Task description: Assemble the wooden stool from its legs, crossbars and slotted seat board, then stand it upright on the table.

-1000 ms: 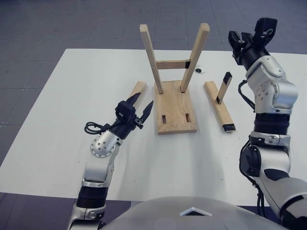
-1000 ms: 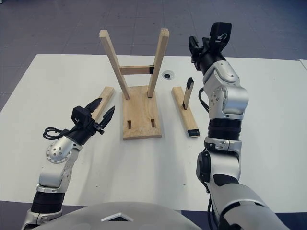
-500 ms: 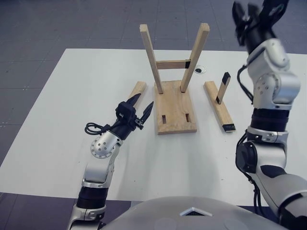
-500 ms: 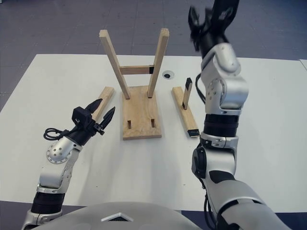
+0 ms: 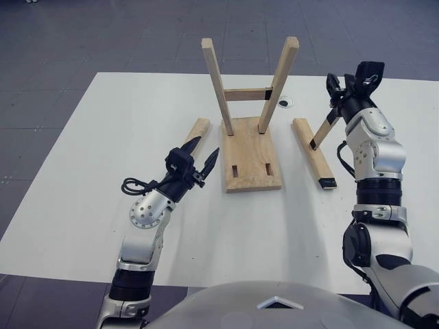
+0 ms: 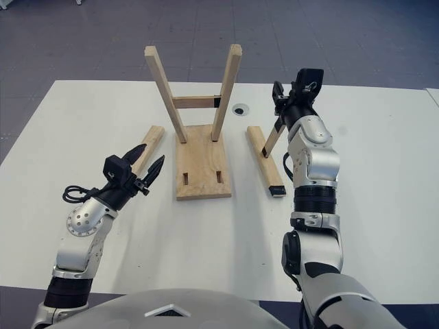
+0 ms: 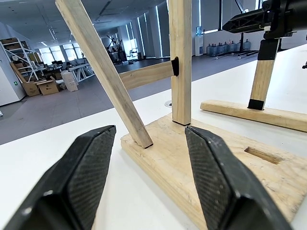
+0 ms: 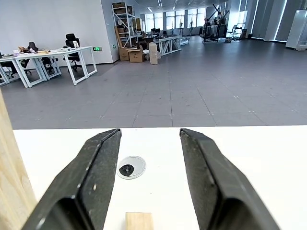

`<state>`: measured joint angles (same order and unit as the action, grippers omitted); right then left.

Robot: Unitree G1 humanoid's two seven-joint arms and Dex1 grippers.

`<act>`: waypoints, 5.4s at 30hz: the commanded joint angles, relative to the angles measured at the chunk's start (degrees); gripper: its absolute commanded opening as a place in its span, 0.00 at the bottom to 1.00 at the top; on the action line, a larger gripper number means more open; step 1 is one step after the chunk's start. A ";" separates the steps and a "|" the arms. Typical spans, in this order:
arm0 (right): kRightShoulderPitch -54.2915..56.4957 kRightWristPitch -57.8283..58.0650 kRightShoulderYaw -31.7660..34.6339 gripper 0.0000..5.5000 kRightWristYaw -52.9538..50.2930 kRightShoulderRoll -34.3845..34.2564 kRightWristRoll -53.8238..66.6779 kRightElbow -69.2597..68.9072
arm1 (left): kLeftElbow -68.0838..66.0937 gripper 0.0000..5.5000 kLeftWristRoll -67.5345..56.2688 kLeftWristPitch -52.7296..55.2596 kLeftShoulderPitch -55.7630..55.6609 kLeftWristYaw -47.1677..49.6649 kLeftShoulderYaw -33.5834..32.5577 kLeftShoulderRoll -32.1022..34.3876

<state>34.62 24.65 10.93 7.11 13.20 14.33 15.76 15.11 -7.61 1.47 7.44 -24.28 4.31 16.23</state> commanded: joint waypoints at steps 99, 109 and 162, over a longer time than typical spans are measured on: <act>-14.29 32.00 -8.76 0.37 25.61 0.93 62.09 -33.30 | 6.62 0.51 -104.12 42.99 -20.89 18.16 -14.45 8.72; -14.92 32.06 -9.54 0.37 26.61 1.88 62.47 -33.22 | 6.48 0.43 -101.20 43.14 -19.94 16.13 -14.46 9.23; -11.45 6.31 -37.93 0.67 37.04 20.30 -15.02 -17.84 | -17.08 0.38 -23.17 5.02 -18.64 -32.62 -2.84 5.07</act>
<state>22.65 30.58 -25.46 43.81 34.39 1.04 -4.04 -2.08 -31.12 6.94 -10.59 -56.96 2.25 21.42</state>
